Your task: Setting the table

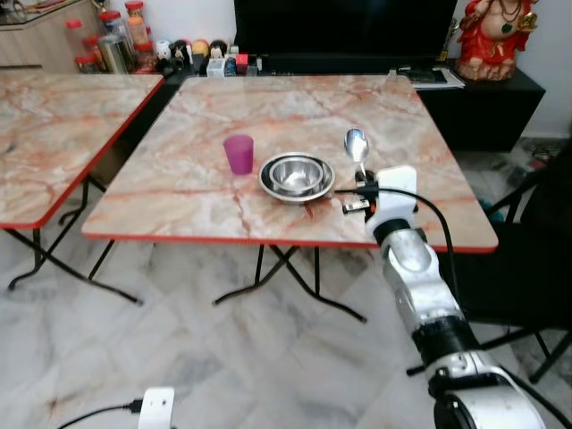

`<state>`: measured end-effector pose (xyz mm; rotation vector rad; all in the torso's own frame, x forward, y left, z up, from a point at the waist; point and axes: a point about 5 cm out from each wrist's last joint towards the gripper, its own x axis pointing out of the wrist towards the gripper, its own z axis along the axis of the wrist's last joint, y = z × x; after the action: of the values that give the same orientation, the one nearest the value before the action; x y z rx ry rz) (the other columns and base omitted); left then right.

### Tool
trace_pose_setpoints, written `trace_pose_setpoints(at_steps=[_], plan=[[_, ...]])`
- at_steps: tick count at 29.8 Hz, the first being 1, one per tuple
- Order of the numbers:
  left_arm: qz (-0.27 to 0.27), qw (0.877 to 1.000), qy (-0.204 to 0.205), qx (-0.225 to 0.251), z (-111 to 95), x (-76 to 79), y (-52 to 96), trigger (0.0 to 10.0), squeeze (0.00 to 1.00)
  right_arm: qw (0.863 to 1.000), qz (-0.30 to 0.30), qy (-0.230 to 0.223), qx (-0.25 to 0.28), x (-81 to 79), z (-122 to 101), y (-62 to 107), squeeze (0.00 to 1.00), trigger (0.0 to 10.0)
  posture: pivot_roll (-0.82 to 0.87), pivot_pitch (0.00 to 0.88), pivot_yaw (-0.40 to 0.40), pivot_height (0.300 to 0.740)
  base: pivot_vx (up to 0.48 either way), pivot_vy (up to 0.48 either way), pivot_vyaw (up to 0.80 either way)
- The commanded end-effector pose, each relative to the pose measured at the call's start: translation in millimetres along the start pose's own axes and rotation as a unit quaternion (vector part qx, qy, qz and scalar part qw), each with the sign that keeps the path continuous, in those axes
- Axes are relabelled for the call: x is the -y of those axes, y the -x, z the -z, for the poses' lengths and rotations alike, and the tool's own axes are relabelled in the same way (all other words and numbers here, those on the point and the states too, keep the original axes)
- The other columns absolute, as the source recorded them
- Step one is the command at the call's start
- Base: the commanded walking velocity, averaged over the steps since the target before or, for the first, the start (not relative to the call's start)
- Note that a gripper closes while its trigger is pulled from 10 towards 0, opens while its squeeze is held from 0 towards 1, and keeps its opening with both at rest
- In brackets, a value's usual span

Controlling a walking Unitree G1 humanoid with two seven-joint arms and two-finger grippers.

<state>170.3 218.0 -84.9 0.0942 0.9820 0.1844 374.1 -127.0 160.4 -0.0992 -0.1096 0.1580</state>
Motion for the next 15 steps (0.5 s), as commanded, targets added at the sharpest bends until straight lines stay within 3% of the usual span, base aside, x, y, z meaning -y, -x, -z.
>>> trace_pose_setpoints(at_steps=[1,3,12,15], plan=[[0.003,1.0,0.002,-0.003,0.5,3.1,0.0,10.0,0.0,1.0,0.017,-0.002,-0.007,9.5,1.1,0.4,0.0,10.0,-0.06,0.0,0.033,0.74,0.259,0.0,-0.52],[0.003,1.0,0.002,-0.003,0.5,3.1,0.0,10.0,0.0,1.0,0.017,-0.002,-0.007,9.4,1.1,0.4,0.0,10.0,-0.06,0.0,0.033,0.74,0.259,0.0,-0.52],[0.002,1.0,0.001,-0.002,-0.7,2.6,-0.2,10.0,0.0,1.0,0.008,0.005,-0.001,5.3,0.3,0.2,0.0,10.0,-0.05,0.0,0.033,0.74,0.255,0.0,0.0],[0.001,1.0,0.002,-0.003,-0.1,2.2,-0.1,10.0,0.0,1.0,-0.009,0.026,0.005,1.5,-0.3,1.4,0.0,10.0,-0.05,0.0,0.033,0.74,0.255,0.0,0.14]])
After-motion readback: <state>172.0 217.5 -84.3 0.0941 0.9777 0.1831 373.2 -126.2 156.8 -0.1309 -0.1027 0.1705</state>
